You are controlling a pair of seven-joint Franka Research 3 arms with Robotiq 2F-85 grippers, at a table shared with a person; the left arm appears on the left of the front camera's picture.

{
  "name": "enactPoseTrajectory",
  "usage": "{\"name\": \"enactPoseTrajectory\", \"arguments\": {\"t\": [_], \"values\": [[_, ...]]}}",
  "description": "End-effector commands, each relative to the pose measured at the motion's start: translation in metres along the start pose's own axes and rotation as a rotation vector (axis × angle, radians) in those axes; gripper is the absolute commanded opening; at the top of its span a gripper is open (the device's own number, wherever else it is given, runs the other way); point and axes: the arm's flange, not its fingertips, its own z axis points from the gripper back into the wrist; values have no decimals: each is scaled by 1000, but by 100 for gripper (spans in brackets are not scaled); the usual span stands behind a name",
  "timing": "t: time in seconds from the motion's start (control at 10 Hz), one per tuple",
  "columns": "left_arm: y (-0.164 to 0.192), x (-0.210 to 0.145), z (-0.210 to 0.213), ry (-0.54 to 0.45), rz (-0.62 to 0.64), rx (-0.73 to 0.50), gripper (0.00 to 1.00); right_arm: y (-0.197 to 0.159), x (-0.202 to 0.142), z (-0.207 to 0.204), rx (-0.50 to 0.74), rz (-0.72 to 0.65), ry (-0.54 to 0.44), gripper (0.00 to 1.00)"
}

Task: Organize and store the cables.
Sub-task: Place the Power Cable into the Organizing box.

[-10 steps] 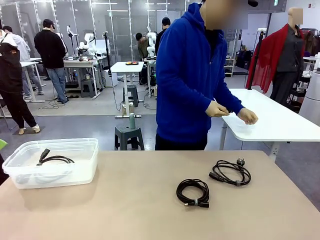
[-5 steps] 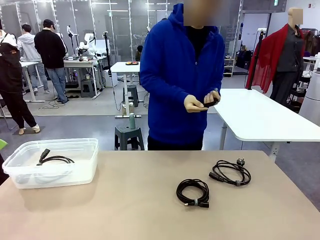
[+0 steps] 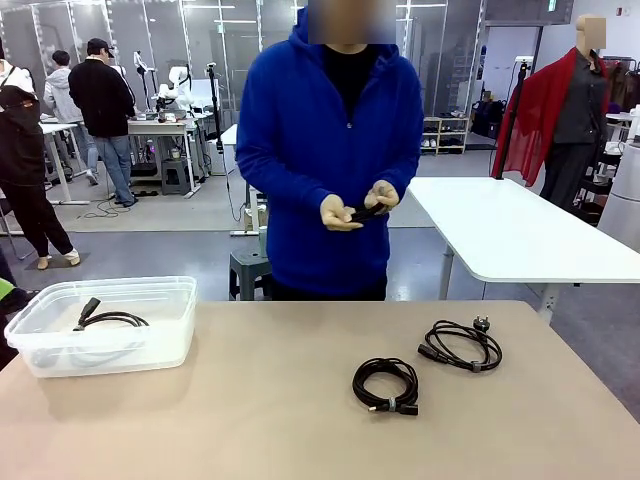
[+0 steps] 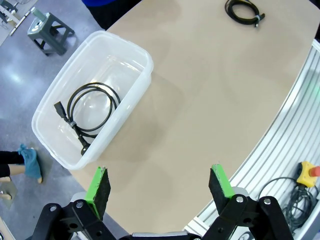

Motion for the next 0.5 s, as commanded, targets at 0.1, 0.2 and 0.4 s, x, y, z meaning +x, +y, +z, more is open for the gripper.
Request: {"name": "enactPoseTrajectory", "arguments": {"t": [0.1, 0.2, 0.4], "values": [[-1, 0, -1, 2, -3, -5, 100, -1, -1, 0, 1, -2, -1, 100], [-1, 0, -1, 2, -3, -5, 100, -1, -1, 0, 1, -2, -1, 100], [-1, 0, -1, 2, -3, -5, 100, -1, -1, 0, 1, -2, -1, 100]]}}
